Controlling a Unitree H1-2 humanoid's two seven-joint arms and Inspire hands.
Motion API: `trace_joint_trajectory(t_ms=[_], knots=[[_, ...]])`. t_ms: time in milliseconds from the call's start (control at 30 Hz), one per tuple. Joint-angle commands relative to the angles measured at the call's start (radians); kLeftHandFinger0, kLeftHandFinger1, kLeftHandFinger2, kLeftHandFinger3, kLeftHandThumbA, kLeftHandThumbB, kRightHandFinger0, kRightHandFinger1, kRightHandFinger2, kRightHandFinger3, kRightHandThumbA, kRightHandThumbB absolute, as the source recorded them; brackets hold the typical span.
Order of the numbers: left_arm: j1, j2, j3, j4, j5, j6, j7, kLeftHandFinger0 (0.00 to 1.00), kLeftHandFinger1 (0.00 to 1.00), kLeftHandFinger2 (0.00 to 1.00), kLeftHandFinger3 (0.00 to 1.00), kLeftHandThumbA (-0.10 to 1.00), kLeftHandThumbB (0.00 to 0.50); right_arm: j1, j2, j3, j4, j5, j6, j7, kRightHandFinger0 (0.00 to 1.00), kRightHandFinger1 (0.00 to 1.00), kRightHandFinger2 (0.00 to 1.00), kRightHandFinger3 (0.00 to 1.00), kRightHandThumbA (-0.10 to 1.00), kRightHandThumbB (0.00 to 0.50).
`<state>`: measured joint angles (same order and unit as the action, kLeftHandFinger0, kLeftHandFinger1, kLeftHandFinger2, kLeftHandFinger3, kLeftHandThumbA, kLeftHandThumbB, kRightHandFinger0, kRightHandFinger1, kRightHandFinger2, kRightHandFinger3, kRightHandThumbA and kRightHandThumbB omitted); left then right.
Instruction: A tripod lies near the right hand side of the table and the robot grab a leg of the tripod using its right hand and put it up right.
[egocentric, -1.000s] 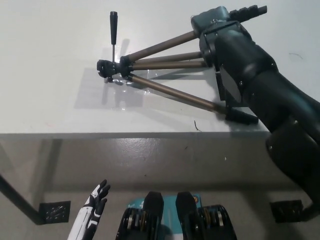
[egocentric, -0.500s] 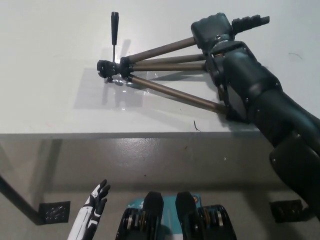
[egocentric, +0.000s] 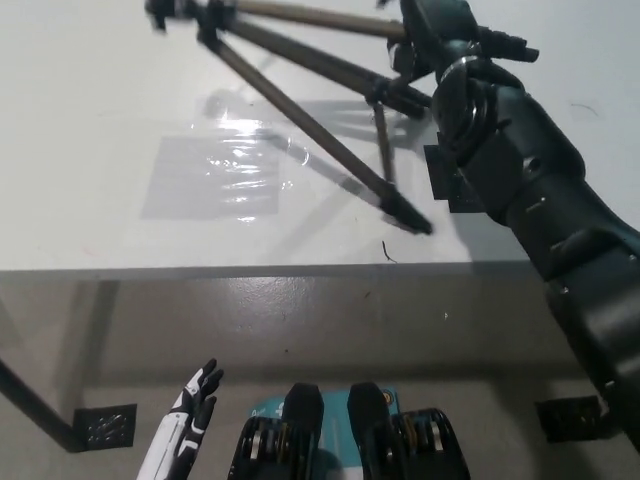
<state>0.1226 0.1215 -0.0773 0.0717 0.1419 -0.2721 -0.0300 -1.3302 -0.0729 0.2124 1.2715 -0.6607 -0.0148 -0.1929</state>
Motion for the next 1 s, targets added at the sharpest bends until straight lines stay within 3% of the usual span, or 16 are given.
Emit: trace_joint_trajectory(t_ms=[0, 33, 133, 300, 467, 567, 667, 733, 833, 967], knots=[[-0.011, 0.023, -0.017, -0.017, 0.008, -0.044, -0.026, 1.00, 1.00, 1.00, 1.00, 1.00, 0.418, -0.225, 0.036, -0.155, -0.111, 0.206, -0.157, -0.203, 0.00, 0.21, 0.63, 0.73, -0.10, 0.131], [-0.013, 0.023, -0.017, -0.014, 0.011, -0.045, -0.024, 1.00, 1.00, 1.00, 1.00, 1.00, 0.416, -0.234, 0.039, -0.182, -0.110, 0.224, -0.169, -0.209, 0.00, 0.15, 0.56, 0.67, -0.10, 0.131], [-0.014, 0.020, -0.017, -0.010, 0.013, -0.051, -0.019, 1.00, 1.00, 1.00, 1.00, 1.00, 0.414, -0.245, 0.049, -0.256, -0.125, 0.266, -0.149, -0.230, 0.00, 0.02, 0.47, 0.62, -0.10, 0.122], [-0.012, 0.029, -0.016, -0.006, 0.011, -0.061, -0.021, 1.00, 1.00, 1.00, 1.00, 1.00, 0.425, -0.194, 0.067, -0.354, -0.139, 0.325, -0.176, -0.253, 0.00, 0.00, 0.37, 0.47, -0.10, 0.097], [0.003, 0.021, -0.019, -0.026, 0.018, -0.039, -0.014, 1.00, 1.00, 1.00, 1.00, 1.00, 0.419, -0.099, 0.102, -0.367, -0.091, 0.319, -0.220, -0.320, 0.00, 0.01, 0.41, 0.48, -0.10, 0.121], [0.004, 0.022, -0.020, -0.023, 0.025, -0.045, -0.009, 1.00, 1.00, 1.00, 1.00, 1.00, 0.411, -0.038, 0.121, -0.358, -0.040, 0.320, -0.255, -0.339, 0.00, 0.07, 0.52, 0.58, -0.10, 0.101], [0.004, 0.022, -0.019, -0.018, 0.026, -0.051, -0.006, 1.00, 1.00, 1.00, 1.00, 1.00, 0.398, 0.007, 0.130, -0.347, 0.005, 0.331, -0.282, -0.346, 0.00, 0.06, 0.51, 0.49, -0.10, 0.102], [0.004, 0.022, -0.018, -0.014, 0.017, -0.052, -0.009, 1.00, 1.00, 1.00, 1.00, 1.00, 0.398, 0.042, 0.138, -0.339, 0.034, 0.332, -0.294, -0.368, 0.00, 0.07, 0.52, 0.48, -0.10, 0.125], [0.005, 0.021, -0.018, -0.015, 0.015, -0.054, -0.008, 1.00, 1.00, 1.00, 1.00, 1.00, 0.394, 0.087, 0.145, -0.339, 0.053, 0.351, -0.317, -0.364, 0.00, 0.09, 0.52, 0.49, -0.10, 0.115], [0.002, 0.021, -0.012, -0.019, 0.001, -0.054, -0.010, 1.00, 1.00, 1.00, 1.00, 1.00, 0.396, 0.134, 0.154, -0.319, 0.082, 0.358, -0.335, -0.399, 0.00, 0.00, 0.42, 0.44, -0.10, 0.116]])
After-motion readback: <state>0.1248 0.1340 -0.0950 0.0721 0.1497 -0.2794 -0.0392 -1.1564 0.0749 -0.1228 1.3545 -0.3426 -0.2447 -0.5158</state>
